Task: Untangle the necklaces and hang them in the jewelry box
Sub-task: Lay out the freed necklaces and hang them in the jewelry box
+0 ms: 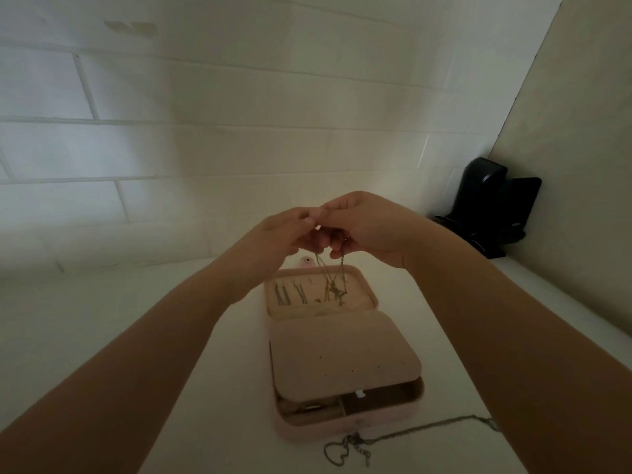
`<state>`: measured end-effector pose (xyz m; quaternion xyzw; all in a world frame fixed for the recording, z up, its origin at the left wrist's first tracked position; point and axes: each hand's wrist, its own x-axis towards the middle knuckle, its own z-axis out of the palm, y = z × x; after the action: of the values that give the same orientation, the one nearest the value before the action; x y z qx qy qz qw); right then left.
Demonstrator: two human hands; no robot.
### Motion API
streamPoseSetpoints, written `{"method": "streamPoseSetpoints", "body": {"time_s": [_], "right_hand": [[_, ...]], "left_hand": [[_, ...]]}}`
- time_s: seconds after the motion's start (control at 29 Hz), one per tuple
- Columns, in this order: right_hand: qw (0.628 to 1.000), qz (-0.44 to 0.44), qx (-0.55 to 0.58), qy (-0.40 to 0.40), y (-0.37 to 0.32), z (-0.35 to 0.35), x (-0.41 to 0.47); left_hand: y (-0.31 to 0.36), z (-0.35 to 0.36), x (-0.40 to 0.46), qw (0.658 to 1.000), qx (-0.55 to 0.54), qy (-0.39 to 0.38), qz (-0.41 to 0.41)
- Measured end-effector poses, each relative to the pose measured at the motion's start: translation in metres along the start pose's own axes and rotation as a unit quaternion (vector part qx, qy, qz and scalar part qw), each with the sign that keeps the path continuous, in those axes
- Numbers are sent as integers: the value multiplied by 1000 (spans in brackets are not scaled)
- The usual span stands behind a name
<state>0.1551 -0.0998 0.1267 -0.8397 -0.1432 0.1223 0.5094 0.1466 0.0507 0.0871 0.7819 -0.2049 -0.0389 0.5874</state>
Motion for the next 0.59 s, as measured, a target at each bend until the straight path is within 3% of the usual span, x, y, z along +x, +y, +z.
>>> {"method": "streamPoseSetpoints", "body": {"time_s": [0.28,0.52,0.59], "right_hand": [[999,28,-31,-15,9,-12,4],[993,43,-105,-26,15,-15,10],[992,37,-116,-7,18,-14,13]], "left_hand": [[-14,0,12,985,163,53,28],[-30,-8,23,986,138,98,14],[-35,-10,24,989,130,78,-3]]}}
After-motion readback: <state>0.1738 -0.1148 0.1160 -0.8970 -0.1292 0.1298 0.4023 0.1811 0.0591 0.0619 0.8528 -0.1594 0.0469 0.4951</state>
